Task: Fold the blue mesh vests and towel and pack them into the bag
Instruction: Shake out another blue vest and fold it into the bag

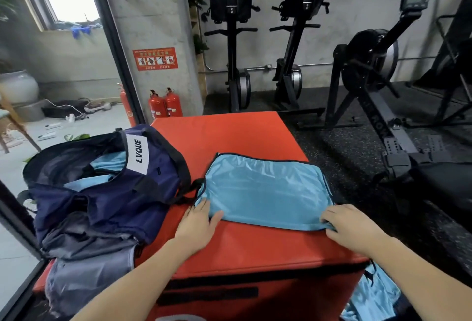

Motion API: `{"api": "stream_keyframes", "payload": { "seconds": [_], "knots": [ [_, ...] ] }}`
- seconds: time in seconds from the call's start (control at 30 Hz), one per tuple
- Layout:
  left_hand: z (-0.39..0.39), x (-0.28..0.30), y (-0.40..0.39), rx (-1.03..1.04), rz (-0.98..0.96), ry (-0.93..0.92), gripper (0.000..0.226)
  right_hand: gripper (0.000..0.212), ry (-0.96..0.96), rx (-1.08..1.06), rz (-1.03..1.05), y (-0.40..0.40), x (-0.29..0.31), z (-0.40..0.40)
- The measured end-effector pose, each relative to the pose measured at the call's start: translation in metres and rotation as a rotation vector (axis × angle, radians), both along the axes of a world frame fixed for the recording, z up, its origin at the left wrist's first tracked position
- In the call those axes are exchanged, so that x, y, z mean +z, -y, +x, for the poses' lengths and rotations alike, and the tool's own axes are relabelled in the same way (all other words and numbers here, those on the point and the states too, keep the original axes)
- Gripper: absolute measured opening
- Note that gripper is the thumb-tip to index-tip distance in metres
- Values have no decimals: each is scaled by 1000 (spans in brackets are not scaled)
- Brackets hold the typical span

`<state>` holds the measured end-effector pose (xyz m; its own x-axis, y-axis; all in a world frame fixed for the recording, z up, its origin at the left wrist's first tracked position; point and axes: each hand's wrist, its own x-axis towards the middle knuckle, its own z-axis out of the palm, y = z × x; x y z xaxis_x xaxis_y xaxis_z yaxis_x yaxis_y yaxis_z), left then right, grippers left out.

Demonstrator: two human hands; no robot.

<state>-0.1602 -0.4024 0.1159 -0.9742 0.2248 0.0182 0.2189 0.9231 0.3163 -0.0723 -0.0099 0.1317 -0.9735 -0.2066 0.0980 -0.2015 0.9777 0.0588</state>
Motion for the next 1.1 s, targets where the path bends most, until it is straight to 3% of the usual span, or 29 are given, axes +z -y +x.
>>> {"api": "stream_keyframes", "payload": {
  "seconds": [0.23,0.4,0.5,0.67,0.9,1.0,1.1],
  "knots": [
    [-119,4,-23,-76,-98,42,74,16,-252,100,-28,20,-8,-22],
    [-189,20,-34,-162,-141,-23,57,13,-320,173,-23,46,-16,-36],
    [-205,20,-30,-116,-239,54,52,14,-324,185,-36,59,-20,-39],
    [-173,14,-20,-99,-290,-34,66,16,-195,147,9,81,-7,-39],
    [-44,19,-3,-218,-146,-150,54,20,94,92,-2,154,22,-27],
    [-1,23,19,-179,-88,-145,53,24,121,67,-152,198,25,-23],
    [17,24,47,-100,-61,-103,53,24,184,48,-521,237,22,-17]
  ]
}}
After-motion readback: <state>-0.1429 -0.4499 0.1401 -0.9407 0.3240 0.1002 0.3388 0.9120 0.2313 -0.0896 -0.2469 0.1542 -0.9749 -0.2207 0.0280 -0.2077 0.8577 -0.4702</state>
